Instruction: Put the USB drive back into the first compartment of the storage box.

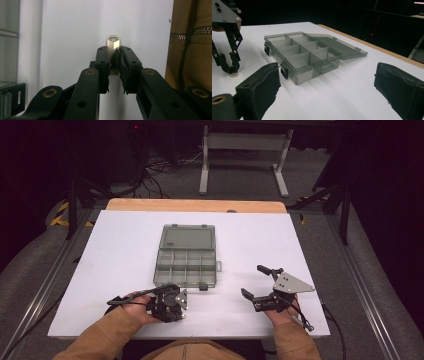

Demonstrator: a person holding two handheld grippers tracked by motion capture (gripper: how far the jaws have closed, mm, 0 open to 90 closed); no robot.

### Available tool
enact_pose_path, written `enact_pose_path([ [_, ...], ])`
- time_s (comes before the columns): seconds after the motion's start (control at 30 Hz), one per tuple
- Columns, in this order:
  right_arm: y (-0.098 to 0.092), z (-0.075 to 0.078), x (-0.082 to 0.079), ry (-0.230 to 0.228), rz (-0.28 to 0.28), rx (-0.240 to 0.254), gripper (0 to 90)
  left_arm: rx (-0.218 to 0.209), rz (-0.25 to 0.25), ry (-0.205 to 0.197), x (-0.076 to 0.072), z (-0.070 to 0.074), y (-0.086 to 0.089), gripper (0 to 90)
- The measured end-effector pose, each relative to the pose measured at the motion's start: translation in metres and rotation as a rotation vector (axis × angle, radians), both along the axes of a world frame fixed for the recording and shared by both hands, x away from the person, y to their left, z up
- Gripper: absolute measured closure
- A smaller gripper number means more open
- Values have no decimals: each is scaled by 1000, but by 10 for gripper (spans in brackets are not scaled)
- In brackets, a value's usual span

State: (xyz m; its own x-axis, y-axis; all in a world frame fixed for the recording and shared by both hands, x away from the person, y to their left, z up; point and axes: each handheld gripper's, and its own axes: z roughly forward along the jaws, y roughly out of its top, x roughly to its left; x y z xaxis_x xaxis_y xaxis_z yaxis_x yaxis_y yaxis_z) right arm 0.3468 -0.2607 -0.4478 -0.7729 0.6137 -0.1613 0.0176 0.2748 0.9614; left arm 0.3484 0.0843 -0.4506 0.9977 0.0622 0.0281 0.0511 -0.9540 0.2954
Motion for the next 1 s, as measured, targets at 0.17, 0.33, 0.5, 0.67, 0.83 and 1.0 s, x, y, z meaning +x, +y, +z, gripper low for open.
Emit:
enact_pose_path([
  [0.17, 0, 0, 0, 0, -2, -2, 70, 4, -4, -2, 0, 0, 0, 782],
  [0.33, 0, 0, 0, -1, 0, -2, 70, -1, 0, -5, -1, 1, 1, 782],
  [0.5, 0, 0, 0, 2, 0, 1, 70, -18, -1, -5, -2, 6, 2, 782],
  [0.67, 0, 0, 0, 2, -1, 3, 69, -28, 1, -17, -4, 15, 4, 782],
  [0.83, 0, 0, 0, 4, -1, 5, 69, -40, 7, -24, -4, 22, 6, 782],
  [1.0, -1, 0, 1, 3, -2, 10, 69, -70, 17, -31, -3, 32, 10, 782],
])
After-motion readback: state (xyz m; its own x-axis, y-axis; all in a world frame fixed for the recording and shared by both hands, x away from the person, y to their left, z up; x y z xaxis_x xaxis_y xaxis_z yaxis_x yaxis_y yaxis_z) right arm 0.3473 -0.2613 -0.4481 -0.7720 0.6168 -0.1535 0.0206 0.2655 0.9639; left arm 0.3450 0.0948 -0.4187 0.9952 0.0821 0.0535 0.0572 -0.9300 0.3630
